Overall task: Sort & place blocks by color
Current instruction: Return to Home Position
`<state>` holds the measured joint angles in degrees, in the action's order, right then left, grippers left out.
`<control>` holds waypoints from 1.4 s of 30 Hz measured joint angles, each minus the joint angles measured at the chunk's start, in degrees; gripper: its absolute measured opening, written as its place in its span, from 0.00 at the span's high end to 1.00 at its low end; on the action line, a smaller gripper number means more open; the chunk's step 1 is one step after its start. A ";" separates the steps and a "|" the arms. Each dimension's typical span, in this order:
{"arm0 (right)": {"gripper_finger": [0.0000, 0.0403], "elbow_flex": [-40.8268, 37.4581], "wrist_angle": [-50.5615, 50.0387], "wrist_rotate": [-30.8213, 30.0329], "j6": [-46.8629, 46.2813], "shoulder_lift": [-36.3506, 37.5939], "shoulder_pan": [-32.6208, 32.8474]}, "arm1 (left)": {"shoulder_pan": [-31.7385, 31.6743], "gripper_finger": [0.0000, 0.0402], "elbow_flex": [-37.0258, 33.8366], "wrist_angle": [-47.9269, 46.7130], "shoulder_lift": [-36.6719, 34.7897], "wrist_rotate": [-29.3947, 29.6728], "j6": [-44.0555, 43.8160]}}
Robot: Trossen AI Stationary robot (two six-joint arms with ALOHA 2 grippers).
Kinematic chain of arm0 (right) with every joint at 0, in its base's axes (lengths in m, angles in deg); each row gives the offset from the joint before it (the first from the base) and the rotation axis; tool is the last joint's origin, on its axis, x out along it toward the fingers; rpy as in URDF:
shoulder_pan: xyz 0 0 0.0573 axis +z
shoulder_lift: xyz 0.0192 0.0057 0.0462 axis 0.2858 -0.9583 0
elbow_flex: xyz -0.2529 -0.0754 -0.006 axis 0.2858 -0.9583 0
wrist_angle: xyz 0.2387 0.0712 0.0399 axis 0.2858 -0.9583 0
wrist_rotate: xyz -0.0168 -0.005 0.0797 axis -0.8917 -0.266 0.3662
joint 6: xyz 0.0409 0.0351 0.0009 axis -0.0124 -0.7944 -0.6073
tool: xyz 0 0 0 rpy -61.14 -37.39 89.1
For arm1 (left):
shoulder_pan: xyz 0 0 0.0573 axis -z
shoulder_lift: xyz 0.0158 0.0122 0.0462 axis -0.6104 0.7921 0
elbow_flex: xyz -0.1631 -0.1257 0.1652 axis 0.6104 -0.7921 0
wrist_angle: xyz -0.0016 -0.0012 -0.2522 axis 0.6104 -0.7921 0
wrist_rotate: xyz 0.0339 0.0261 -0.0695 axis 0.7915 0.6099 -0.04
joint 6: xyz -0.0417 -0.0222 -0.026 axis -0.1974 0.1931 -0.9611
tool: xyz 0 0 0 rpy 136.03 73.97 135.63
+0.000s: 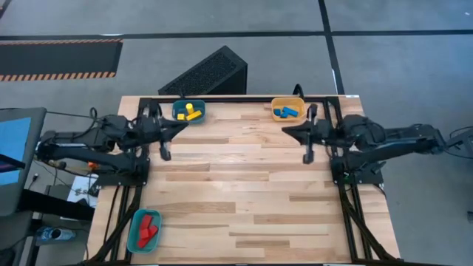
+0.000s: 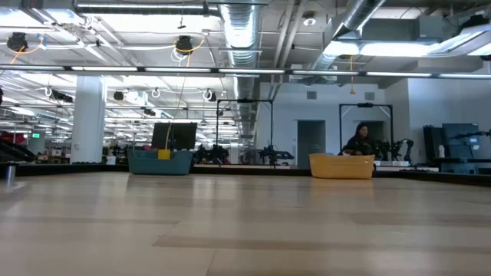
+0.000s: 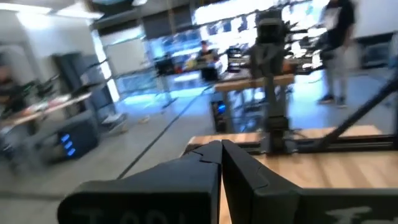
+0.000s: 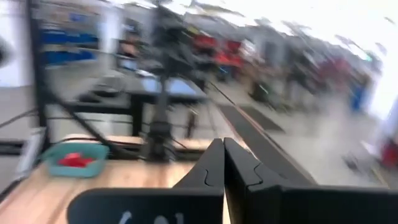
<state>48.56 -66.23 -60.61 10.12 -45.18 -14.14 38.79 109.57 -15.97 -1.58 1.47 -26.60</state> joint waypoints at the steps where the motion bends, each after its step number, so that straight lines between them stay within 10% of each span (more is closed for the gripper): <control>1: 0.97 0.00 0.14 2.84 1.82 0.71 -0.30 | 0.01 1.00 -1.12 0.85 -0.98 -1.33 0.34; 17: 0.97 -11.64 4.65 14.13 -0.53 6.20 -5.86 | -0.04 1.00 -27.72 21.04 -13.50 3.61 -9.76; 23: 0.97 -21.91 18.07 14.72 -8.08 9.04 -5.99 | -0.04 1.00 -28.59 21.81 -16.24 3.20 -7.25; 42: 0.97 -31.88 -0.39 13.00 -8.74 35.65 -2.58 | -0.04 1.00 -28.57 1.97 -35.13 4.04 -3.92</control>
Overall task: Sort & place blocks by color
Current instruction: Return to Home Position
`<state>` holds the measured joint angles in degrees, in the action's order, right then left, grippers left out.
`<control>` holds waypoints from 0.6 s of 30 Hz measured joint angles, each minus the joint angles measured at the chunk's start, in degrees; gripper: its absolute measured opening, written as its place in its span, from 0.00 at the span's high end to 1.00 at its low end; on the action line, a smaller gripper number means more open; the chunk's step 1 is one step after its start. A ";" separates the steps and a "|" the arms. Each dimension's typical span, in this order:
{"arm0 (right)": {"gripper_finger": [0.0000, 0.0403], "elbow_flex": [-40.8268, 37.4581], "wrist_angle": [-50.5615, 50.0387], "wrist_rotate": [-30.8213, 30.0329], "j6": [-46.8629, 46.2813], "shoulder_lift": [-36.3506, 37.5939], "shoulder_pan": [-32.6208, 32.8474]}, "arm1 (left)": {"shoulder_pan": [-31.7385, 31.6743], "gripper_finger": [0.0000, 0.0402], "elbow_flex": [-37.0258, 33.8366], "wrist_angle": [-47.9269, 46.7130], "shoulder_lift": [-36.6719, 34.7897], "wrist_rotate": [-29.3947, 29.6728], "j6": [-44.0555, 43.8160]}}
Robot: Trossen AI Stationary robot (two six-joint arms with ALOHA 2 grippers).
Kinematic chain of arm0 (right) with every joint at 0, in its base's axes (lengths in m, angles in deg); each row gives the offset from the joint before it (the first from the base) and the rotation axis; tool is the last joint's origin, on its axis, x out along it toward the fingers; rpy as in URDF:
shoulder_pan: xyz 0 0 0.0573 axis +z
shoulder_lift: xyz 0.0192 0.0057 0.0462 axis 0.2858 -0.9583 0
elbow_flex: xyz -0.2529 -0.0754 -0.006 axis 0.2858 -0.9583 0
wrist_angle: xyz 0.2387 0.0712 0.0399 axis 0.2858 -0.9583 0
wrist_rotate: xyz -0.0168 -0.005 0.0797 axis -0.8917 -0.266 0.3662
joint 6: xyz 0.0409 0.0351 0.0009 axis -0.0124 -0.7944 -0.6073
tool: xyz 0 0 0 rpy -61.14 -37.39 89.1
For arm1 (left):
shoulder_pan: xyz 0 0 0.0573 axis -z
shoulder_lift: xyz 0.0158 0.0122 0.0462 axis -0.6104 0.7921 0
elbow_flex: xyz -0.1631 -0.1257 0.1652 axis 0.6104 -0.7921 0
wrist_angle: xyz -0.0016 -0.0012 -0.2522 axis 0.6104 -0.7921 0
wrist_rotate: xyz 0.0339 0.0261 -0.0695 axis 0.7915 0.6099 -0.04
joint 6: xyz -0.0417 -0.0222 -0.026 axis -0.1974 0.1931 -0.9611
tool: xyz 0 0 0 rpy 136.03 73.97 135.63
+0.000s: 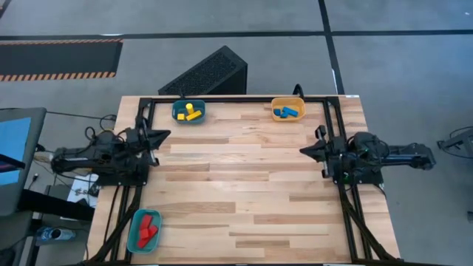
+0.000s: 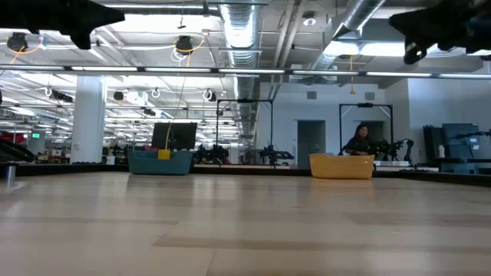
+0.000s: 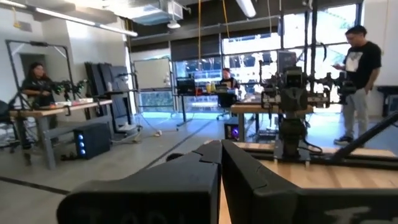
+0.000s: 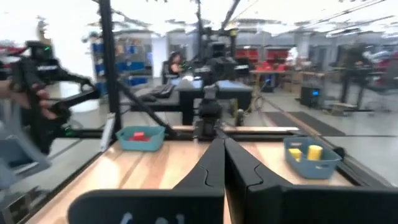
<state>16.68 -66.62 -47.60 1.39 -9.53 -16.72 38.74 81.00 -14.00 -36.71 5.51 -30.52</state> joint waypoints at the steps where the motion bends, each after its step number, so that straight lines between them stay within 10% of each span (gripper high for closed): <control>1: 0.97 -0.59 0.10 -0.51 0.00 0.98 -0.03 | 0.00 1.00 0.00 -0.58 -1.11 0.12 0.16; 18: 0.97 -4.47 1.99 1.28 1.42 8.08 -0.18 | 0.00 1.00 -8.20 3.53 -1.84 -2.19 -3.49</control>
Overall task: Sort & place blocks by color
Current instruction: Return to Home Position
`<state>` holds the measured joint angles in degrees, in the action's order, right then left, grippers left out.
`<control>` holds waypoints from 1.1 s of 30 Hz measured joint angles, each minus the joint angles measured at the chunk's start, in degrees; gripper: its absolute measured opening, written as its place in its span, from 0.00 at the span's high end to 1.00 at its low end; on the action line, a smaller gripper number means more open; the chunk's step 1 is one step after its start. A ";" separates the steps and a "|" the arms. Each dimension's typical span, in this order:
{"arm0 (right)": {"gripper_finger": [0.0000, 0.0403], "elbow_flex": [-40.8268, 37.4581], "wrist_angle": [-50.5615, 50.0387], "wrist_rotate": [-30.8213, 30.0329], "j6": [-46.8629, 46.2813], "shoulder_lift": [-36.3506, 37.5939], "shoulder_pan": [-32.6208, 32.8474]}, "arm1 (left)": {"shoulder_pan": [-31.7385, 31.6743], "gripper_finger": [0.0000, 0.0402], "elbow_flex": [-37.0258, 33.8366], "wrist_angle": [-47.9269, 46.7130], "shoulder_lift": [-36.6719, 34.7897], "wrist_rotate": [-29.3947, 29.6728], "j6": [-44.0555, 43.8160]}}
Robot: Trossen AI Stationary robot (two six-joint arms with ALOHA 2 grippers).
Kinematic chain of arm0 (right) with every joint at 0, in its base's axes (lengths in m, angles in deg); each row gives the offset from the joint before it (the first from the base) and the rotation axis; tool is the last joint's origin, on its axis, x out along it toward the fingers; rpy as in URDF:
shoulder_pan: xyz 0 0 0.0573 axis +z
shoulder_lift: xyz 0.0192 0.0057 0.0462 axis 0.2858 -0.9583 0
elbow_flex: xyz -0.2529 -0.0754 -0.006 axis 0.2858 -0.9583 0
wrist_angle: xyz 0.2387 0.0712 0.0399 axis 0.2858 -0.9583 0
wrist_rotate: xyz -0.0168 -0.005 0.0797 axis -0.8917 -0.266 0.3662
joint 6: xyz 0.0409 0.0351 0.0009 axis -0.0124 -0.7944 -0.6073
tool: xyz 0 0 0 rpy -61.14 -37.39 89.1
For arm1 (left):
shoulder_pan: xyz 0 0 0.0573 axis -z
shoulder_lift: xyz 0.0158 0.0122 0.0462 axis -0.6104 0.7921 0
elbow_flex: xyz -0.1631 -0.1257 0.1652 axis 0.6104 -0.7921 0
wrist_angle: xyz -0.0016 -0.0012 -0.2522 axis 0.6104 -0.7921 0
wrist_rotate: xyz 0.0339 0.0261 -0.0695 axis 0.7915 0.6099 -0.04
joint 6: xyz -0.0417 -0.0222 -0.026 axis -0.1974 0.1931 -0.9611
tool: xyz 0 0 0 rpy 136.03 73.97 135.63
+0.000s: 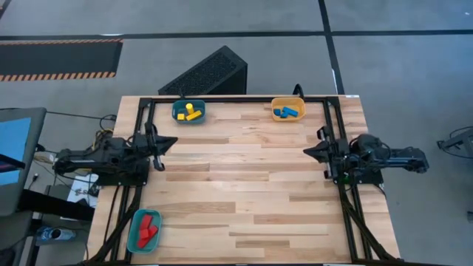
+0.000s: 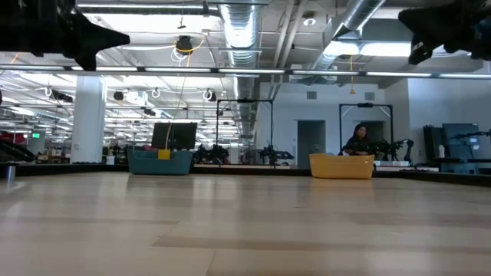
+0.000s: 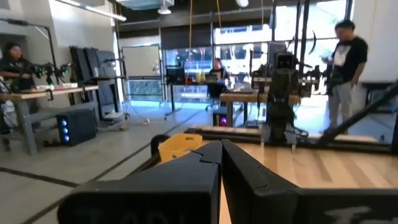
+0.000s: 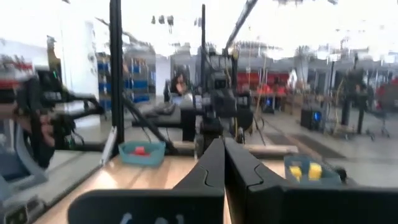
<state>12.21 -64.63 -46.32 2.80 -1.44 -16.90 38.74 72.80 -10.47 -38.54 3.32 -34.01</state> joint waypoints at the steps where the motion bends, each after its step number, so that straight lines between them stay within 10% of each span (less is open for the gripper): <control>1: 0.97 -1.15 2.57 0.05 -0.11 0.07 0.02 | 0.00 1.00 -0.70 1.00 -0.06 0.03 -0.40; 33: 0.96 -5.83 7.95 -1.00 -5.46 0.00 -0.17 | 0.02 1.00 -6.71 6.15 0.00 -4.44 -3.66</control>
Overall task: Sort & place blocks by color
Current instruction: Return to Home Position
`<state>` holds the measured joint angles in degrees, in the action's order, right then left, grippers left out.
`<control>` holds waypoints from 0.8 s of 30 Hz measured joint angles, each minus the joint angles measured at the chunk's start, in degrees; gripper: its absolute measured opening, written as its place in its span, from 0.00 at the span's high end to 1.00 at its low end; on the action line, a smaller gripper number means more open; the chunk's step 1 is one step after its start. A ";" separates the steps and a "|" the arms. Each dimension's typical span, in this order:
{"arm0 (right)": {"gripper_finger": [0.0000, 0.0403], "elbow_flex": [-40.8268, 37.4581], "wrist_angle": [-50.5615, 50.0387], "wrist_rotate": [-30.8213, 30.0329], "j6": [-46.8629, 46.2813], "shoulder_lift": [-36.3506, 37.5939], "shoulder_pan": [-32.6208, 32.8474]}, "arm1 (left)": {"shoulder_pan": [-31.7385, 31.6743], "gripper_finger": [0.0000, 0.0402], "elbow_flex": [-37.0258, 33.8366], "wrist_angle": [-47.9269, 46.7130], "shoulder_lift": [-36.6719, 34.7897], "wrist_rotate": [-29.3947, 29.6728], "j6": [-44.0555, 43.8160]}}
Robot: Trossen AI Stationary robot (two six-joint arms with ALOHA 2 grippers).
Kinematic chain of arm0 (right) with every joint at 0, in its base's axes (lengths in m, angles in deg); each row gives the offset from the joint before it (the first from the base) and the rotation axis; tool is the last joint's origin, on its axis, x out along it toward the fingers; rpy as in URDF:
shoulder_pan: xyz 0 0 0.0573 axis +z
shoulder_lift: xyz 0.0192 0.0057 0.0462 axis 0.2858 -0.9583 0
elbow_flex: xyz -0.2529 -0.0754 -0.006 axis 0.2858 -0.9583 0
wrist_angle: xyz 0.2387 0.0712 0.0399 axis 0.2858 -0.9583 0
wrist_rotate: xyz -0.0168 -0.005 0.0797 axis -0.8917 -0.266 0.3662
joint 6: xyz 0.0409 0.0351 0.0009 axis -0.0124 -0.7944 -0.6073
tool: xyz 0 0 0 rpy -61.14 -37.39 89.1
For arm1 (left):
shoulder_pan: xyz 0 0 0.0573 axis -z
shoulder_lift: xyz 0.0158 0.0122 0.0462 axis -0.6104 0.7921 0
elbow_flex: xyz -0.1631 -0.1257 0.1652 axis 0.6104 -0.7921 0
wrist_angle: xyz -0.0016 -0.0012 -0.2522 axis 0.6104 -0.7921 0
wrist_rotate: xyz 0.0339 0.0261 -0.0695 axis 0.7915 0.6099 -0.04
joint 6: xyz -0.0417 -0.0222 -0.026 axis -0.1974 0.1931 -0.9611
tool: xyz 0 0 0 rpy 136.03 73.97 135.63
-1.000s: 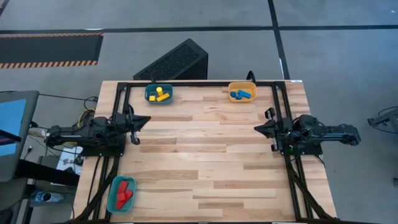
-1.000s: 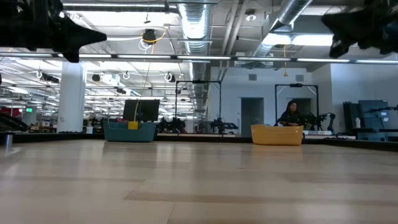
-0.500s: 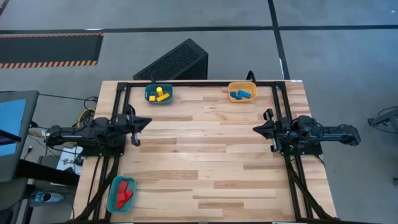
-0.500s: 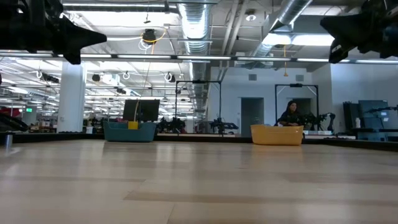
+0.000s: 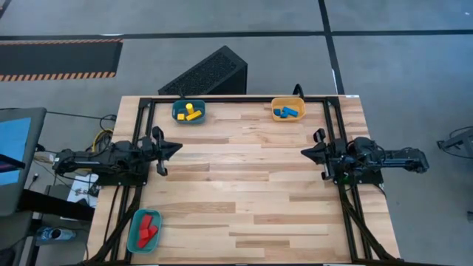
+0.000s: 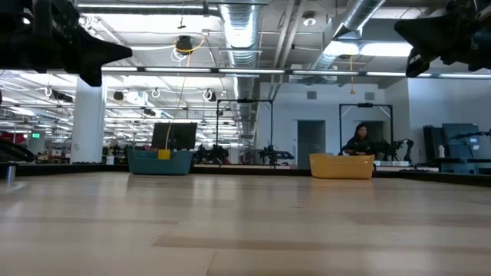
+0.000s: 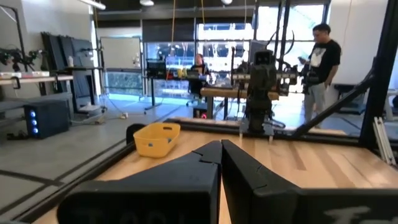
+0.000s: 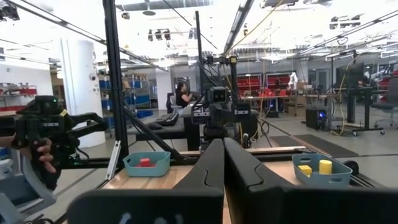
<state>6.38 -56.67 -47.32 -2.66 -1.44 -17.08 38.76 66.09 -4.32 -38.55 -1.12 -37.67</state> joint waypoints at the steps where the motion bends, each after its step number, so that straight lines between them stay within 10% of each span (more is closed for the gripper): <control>1: 0.97 0.00 0.02 -0.40 0.00 0.00 0.00 | 0.00 1.00 0.00 -0.50 0.00 0.00 0.03; 24: 0.95 -0.07 -1.45 -0.97 0.02 0.00 -0.01 | 0.00 1.00 -0.07 -3.82 0.38 -0.61 -2.78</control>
<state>6.31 -58.12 -48.28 -2.65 -1.44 -17.09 38.76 66.02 -8.13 -38.17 -1.73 -40.45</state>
